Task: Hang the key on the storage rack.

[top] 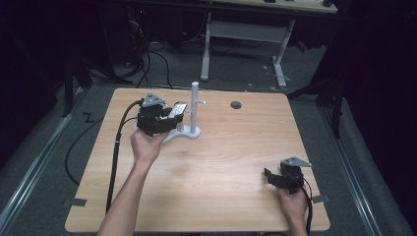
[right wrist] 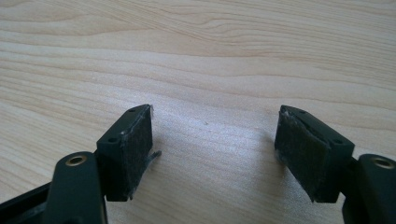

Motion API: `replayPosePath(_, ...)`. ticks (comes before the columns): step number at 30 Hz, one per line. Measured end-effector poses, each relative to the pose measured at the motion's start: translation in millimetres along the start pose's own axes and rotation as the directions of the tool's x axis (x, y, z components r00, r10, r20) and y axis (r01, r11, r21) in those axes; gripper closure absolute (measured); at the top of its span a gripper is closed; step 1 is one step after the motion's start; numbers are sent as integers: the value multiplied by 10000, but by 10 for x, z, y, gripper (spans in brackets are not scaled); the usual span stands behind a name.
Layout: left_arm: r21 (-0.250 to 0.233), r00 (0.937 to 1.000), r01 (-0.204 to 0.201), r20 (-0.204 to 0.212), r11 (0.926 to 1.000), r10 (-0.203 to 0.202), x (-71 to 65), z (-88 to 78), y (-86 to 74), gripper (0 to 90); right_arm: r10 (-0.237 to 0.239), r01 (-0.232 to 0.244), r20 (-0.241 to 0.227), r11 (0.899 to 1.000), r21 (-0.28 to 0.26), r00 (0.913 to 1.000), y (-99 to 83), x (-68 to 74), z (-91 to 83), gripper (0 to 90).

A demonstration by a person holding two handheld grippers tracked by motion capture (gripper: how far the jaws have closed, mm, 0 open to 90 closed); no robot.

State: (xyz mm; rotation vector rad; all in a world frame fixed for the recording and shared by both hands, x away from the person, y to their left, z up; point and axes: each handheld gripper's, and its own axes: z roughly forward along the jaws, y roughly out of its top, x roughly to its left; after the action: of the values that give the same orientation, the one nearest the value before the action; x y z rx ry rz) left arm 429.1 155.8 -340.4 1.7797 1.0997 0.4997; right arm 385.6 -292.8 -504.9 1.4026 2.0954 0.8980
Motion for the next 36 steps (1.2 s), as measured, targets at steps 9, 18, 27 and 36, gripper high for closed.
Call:
replayPosePath(9, -86, 9996, 117, 269, 9999, -115, -21, 14, 5, 501, 0, 0, 1, 10000, 2, 10000, 0, 0, 0, 278)
replayPosePath(18, -10, 9989, 9, 465, 10000, -9, -64, 64, -6, 501, -4, 4, 2, 10000, 1, 10000, 0, 0, 0, 278)
replayPosePath(27, 191, 9983, -409, 419, 9990, 401, -151, 142, -42, 500, 20, -20, 3, 10000, 2, 10000, 0, 5, 0, 278)
replayPosePath(36, 615, 9948, -1005, 249, 9930, 991, -281, 283, -113, 500, 19, -19, -8, 10000, 3, 10000, 0, 5, -1, 278)
